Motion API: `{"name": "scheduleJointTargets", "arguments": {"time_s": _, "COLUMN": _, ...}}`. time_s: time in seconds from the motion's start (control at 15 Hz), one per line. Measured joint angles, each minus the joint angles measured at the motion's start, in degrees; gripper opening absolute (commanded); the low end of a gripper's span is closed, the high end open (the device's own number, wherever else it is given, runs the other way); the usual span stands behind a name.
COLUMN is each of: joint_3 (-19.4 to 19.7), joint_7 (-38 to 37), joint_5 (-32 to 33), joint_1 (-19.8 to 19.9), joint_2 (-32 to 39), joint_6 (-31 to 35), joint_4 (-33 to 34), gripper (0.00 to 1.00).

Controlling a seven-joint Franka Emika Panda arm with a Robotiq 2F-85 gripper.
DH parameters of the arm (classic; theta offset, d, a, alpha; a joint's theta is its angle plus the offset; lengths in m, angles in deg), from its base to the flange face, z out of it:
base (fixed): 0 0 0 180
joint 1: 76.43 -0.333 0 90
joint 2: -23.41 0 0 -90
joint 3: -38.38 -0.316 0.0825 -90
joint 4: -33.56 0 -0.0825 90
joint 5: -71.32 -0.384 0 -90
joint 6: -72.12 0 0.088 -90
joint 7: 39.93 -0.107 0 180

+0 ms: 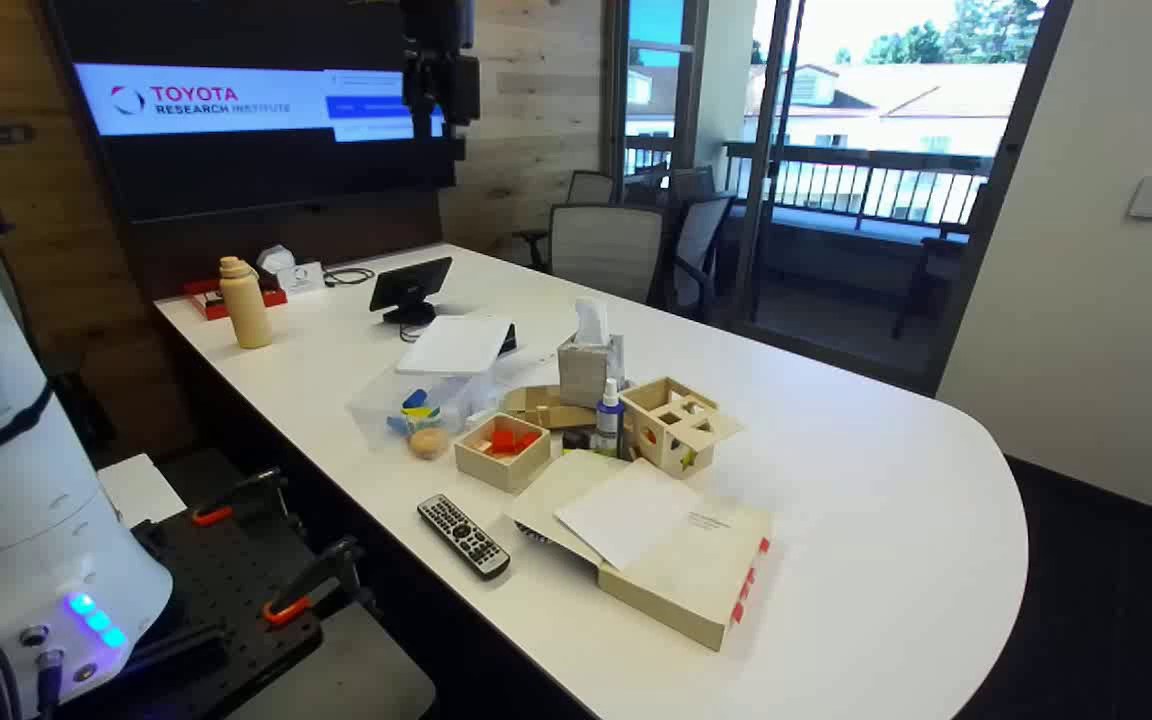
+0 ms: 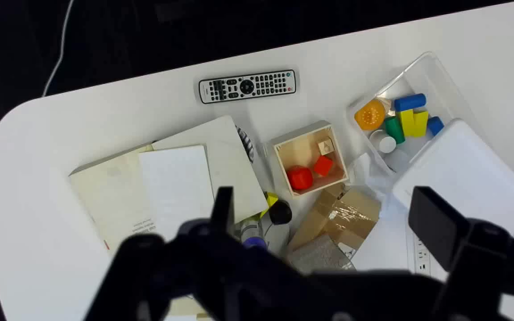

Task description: Pick up the wipe and clean the remote

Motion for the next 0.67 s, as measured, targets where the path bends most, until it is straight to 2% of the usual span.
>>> {"name": "scheduleJointTargets", "arguments": {"time_s": 0.33, "joint_3": -0.4, "joint_7": -0.42, "joint_5": -0.46, "joint_1": -0.08, "joint_2": 1.73, "joint_6": 0.83, "joint_4": 0.85, "gripper": 1.0}}
{"name": "scheduleJointTargets", "arguments": {"time_s": 0.47, "joint_3": -1.59, "joint_7": -3.53, "joint_5": -2.14, "joint_1": -0.21, "joint_2": 6.09, "joint_6": 3.38, "joint_4": 3.28, "gripper": 1.0}}
{"name": "scheduleJointTargets", "arguments": {"time_s": 0.67, "joint_3": -4.19, "joint_7": -12.09, "joint_5": -2.35, "joint_1": -1.12, "joint_2": 15.85, "joint_6": 9.01, "joint_4": 8.61, "gripper": 1.0}}
